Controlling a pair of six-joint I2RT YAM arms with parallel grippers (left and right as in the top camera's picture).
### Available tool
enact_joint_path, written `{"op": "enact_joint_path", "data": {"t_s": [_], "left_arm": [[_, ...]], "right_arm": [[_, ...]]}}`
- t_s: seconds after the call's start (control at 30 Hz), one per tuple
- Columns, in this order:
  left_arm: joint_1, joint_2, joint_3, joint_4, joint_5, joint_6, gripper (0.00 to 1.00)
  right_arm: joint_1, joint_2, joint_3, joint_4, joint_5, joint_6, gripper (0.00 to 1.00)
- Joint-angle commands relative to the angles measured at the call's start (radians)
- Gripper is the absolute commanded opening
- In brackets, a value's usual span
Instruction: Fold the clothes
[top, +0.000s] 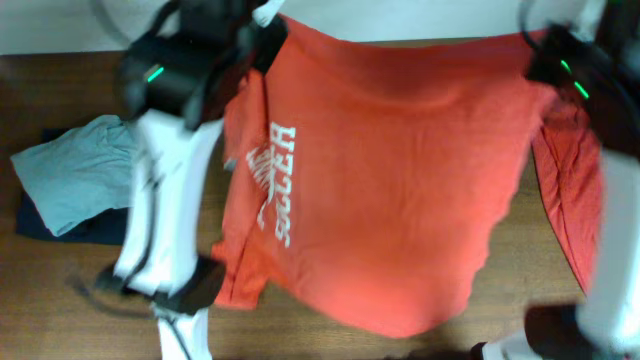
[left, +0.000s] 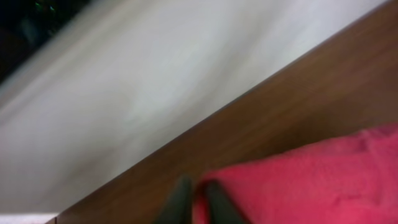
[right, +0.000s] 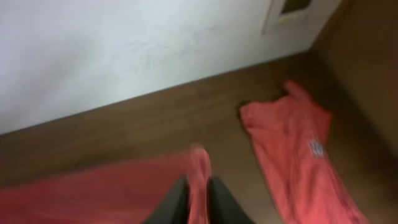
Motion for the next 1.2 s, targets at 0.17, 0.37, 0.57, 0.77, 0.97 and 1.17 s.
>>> {"op": "enact_joint_path", "data": {"t_s": [0.17, 0.37, 0.57, 0.77, 0.97, 1.17], "left_arm": [[0.114, 0.167, 0.002, 0.029, -0.121, 0.028, 0.87], [0.227, 0.066, 0.002, -0.092, 0.121, -0.015, 0.96], [0.288, 0.065, -0.001, -0.198, 0.314, -0.028, 0.96], [0.289, 0.039, -0.001, -0.224, 0.314, -0.049, 0.89], [0.289, -0.006, -0.001, -0.233, 0.314, -0.049, 0.89], [0.289, -0.010, -0.001, -0.237, 0.315, -0.049, 0.89]], "right_arm": [[-0.058, 0.239, -0.007, 0.044, 0.073, -0.023, 0.79], [-0.068, 0.204, -0.007, -0.100, 0.034, -0.023, 0.86], [-0.081, 0.246, -0.053, -0.192, -0.186, -0.025, 0.64], [-0.086, 0.349, -0.257, -0.148, -0.339, -0.057, 0.13], [-0.086, 0.433, -0.488, 0.034, -0.471, -0.073, 0.04], [-0.086, 0.469, -0.613, 0.243, -0.498, -0.072, 0.04]]}}
